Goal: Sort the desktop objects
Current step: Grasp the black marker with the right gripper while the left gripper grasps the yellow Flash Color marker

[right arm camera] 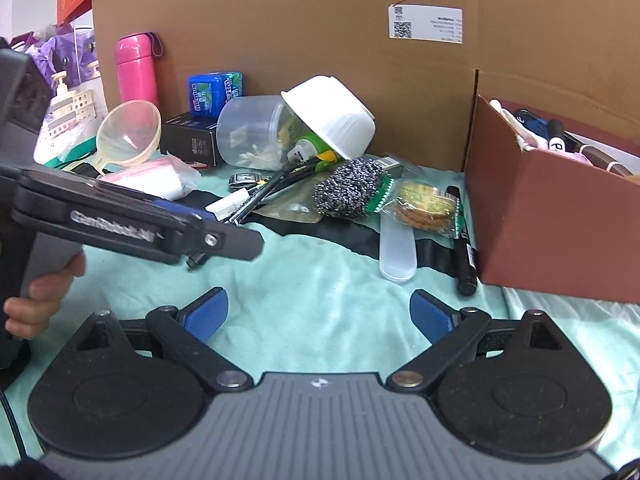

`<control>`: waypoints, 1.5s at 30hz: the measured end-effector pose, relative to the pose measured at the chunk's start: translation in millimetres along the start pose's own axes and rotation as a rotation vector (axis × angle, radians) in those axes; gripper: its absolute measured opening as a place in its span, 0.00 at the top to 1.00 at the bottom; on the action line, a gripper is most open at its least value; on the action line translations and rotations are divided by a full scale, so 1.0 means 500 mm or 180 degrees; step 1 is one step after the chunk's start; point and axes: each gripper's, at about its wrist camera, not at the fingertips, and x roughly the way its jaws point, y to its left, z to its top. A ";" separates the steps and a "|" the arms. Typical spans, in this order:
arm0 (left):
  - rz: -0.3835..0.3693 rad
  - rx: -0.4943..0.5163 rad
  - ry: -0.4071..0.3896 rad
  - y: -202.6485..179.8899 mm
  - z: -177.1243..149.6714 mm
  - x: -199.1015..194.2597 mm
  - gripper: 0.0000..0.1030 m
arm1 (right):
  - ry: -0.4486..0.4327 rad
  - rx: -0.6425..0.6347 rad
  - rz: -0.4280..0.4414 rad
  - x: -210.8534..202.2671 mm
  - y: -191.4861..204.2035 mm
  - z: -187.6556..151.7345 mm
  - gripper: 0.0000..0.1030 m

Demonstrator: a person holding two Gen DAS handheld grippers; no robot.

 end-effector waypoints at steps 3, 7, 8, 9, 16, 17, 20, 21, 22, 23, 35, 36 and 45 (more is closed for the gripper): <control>0.0163 -0.0218 0.0012 0.026 0.006 0.002 0.31 | -0.0001 -0.0005 0.0020 0.005 0.007 0.001 0.08; 0.0216 -0.0450 -0.0064 0.056 0.021 -0.008 0.31 | -0.0018 -0.0081 0.0048 0.016 0.032 0.009 0.10; 0.0260 -0.0446 -0.0089 0.058 0.026 -0.012 0.31 | -0.0040 -0.0117 0.0066 0.019 0.040 0.014 0.11; 0.0300 -0.0425 -0.0108 0.059 0.030 -0.013 0.33 | -0.0066 -0.0154 0.0093 0.023 0.048 0.019 0.14; 0.0451 -0.0379 -0.0095 0.067 0.037 -0.005 0.44 | -0.0022 -0.0328 0.0229 0.087 0.106 0.057 0.39; 0.0469 -0.0384 -0.0085 0.069 0.036 -0.004 0.45 | 0.0000 -0.0340 0.0240 0.095 0.113 0.059 0.45; 0.0535 -0.0368 -0.0039 0.070 0.035 0.007 0.45 | 0.0058 -0.0395 0.0310 0.115 0.128 0.057 0.57; 0.0542 -0.0333 -0.0013 0.067 0.035 0.013 0.45 | 0.0071 -0.0388 0.0348 0.115 0.129 0.057 0.61; 0.0558 -0.0282 0.0017 0.062 0.035 0.021 0.45 | 0.0080 -0.0378 0.0346 0.113 0.130 0.057 0.68; 0.0589 -0.0233 0.0042 0.058 0.034 0.028 0.45 | 0.0090 -0.0387 0.0333 0.110 0.130 0.058 0.72; 0.0764 0.0065 0.0174 0.007 0.025 0.069 0.77 | 0.0181 -0.0310 0.0118 0.033 0.052 0.028 0.93; 0.0778 0.0106 0.0177 0.003 0.022 0.068 0.78 | 0.0184 -0.0301 0.0097 0.026 0.045 0.024 0.93; 0.0680 0.0179 0.0295 -0.032 -0.029 0.003 0.85 | 0.0298 -0.0286 -0.0028 -0.051 -0.020 -0.028 0.93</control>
